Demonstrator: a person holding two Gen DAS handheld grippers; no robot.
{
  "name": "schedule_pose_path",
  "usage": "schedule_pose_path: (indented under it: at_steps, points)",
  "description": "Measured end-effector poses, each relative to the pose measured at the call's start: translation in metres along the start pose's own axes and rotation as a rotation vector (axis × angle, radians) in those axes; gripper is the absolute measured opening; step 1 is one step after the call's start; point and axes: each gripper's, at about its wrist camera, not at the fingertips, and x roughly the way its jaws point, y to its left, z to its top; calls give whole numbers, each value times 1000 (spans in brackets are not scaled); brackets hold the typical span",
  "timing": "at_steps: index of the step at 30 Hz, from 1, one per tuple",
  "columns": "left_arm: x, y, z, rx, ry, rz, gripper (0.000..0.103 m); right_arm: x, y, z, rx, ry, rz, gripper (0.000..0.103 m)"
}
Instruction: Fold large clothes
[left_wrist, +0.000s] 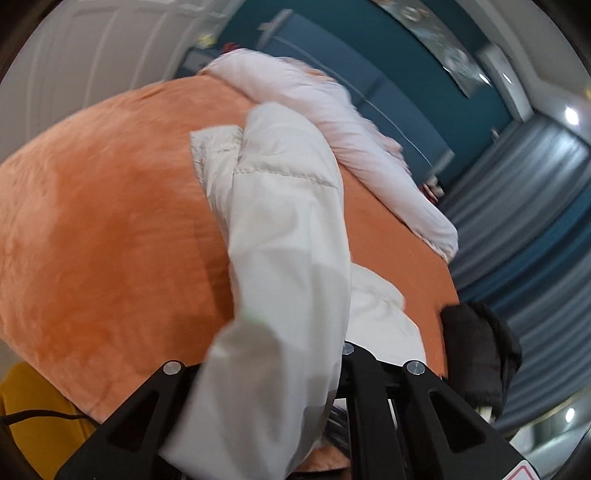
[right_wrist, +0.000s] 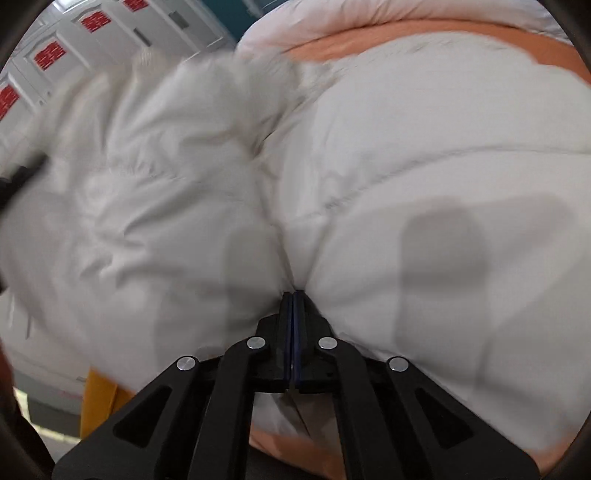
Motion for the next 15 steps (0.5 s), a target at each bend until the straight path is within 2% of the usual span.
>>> schedule_pose_path:
  at_steps: [4,7,9,12,15]
  points:
    - [22,-71,-7,192,32,12,8,23,4,12,-5,42,108,0]
    - [52,-114,-23,328,82,31,8,25,4,16,5,36,138,0]
    - [71,-135,-25,389,100,25,8,10,-6,13,64,17,170,0]
    - [96,-169,-33,489,153,7,8,-45,-36,-8,162,-43,243,3]
    - [125,-186,-55,553,220,7,8,-100,-78,-36,244,-63,202,3]
